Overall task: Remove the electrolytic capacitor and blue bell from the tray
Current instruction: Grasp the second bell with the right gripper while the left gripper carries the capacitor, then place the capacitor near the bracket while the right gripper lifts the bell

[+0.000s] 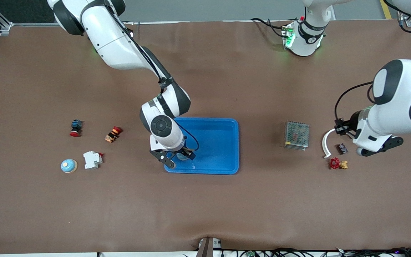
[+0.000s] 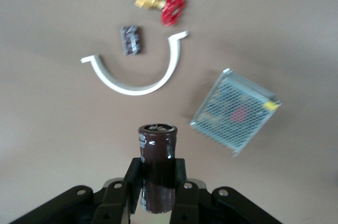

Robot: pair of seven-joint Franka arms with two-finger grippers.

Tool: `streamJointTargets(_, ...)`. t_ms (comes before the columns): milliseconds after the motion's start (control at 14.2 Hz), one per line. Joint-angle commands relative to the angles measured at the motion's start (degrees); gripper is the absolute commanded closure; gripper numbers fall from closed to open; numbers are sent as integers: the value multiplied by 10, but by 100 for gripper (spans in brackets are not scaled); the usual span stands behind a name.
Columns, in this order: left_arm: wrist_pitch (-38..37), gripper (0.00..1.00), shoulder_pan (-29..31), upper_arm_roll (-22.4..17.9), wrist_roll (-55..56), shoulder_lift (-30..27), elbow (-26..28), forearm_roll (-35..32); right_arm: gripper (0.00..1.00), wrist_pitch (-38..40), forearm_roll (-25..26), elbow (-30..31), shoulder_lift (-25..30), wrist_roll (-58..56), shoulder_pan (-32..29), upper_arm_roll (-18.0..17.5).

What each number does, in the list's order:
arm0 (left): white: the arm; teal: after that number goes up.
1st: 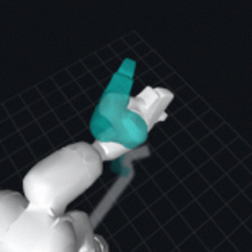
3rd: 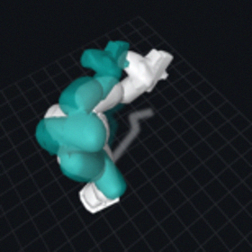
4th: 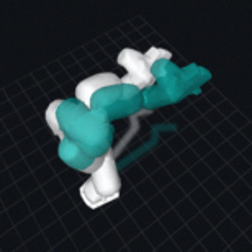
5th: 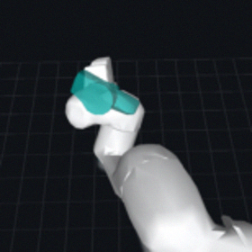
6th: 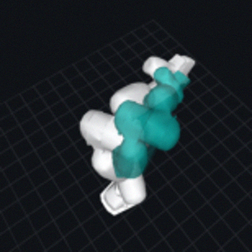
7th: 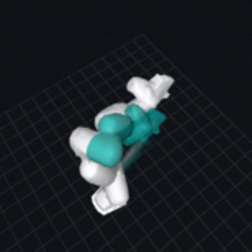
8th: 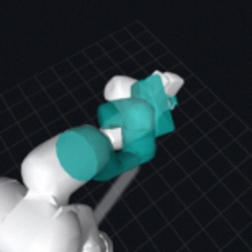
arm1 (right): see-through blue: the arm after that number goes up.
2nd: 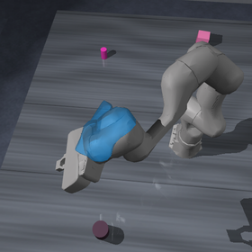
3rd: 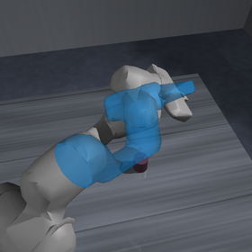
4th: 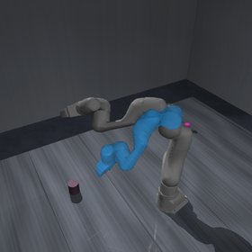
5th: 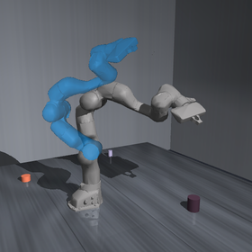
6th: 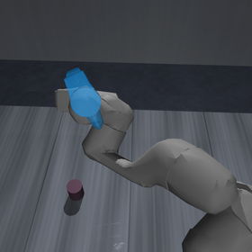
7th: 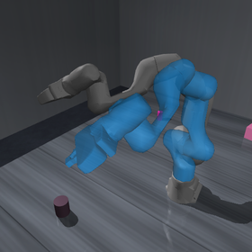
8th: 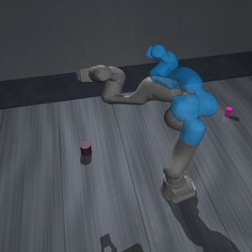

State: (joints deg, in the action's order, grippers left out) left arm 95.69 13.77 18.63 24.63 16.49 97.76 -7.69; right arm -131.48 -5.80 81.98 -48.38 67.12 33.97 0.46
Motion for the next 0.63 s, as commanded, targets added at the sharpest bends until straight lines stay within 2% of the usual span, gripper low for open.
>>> streamJointTargets(0, 18, 100, 34, 6, -26, -44, 85, 11, 0, 2, 0, -16, -11, 9, 9, 7)
streamJointTargets(211, 112, 100, 63, 6, -27, -80, 202, 8, 0, 2, 1, -16, -15, 6, 12, 7)
streamJointTargets(564, 251, 100, 83, 4, -37, -80, 325, 2, 0, -7, 6, -16, -20, 5, 12, 8)
